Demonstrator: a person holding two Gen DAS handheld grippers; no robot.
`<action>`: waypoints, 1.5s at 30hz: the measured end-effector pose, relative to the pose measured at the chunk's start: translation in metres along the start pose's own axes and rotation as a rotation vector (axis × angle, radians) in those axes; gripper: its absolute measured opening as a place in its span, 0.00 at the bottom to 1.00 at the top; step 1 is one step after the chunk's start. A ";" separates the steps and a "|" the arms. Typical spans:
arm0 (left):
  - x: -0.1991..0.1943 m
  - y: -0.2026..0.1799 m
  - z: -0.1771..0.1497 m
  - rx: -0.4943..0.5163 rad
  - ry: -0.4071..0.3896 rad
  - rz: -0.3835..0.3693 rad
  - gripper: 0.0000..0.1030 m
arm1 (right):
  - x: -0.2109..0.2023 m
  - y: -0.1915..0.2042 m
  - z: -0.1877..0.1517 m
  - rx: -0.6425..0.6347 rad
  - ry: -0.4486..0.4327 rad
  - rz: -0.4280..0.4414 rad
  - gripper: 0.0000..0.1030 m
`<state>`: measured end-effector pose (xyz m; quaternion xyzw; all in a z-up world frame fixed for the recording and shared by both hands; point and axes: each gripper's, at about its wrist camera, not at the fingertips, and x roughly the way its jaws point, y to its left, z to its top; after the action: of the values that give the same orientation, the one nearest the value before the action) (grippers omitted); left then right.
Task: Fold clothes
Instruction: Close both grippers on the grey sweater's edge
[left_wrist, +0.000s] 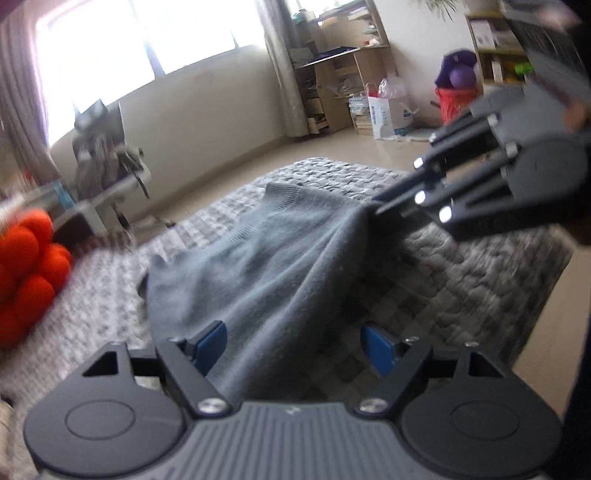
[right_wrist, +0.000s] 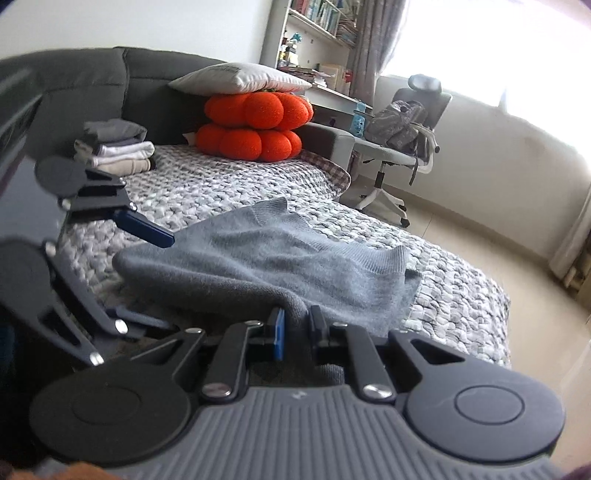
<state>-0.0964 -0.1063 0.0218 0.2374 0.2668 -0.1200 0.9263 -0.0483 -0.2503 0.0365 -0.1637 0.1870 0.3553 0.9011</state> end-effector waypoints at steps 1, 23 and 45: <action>0.003 -0.002 -0.002 0.014 0.012 0.009 0.72 | 0.000 0.000 0.001 0.006 0.000 0.001 0.13; 0.017 0.048 0.007 -0.279 0.098 0.044 0.13 | -0.001 0.007 -0.011 -0.092 0.017 0.013 0.38; 0.019 0.059 0.005 -0.336 0.098 0.007 0.14 | -0.006 0.003 -0.024 -0.170 0.023 -0.038 0.13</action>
<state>-0.0579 -0.0598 0.0370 0.0854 0.3271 -0.0590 0.9393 -0.0602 -0.2619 0.0173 -0.2474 0.1635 0.3510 0.8882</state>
